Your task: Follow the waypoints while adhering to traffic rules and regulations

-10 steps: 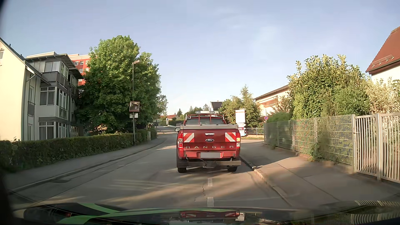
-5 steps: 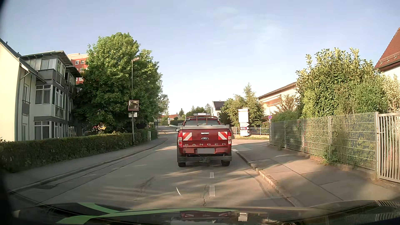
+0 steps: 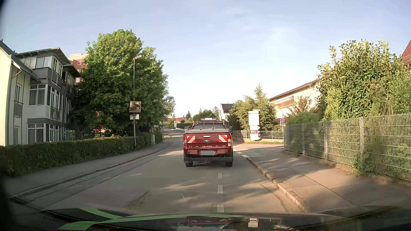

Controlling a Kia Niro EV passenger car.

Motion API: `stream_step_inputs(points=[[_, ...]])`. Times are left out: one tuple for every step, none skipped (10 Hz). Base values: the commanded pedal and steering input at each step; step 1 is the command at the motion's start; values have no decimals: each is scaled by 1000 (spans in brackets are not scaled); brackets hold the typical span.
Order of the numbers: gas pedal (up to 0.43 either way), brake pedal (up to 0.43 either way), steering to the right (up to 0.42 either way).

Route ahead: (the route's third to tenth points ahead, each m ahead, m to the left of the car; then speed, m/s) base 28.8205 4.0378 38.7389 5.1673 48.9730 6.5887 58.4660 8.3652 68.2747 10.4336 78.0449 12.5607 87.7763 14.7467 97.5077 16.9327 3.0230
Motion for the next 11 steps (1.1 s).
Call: stream_step_inputs(points=[[280,0,-37],[280,0,-39],[280,0,-44],[280,0,-47],[280,0,-46],[280,0,-41],[280,0,-35],[280,0,-30],[280,0,-26],[280,0,-25],[280,0,-24]])
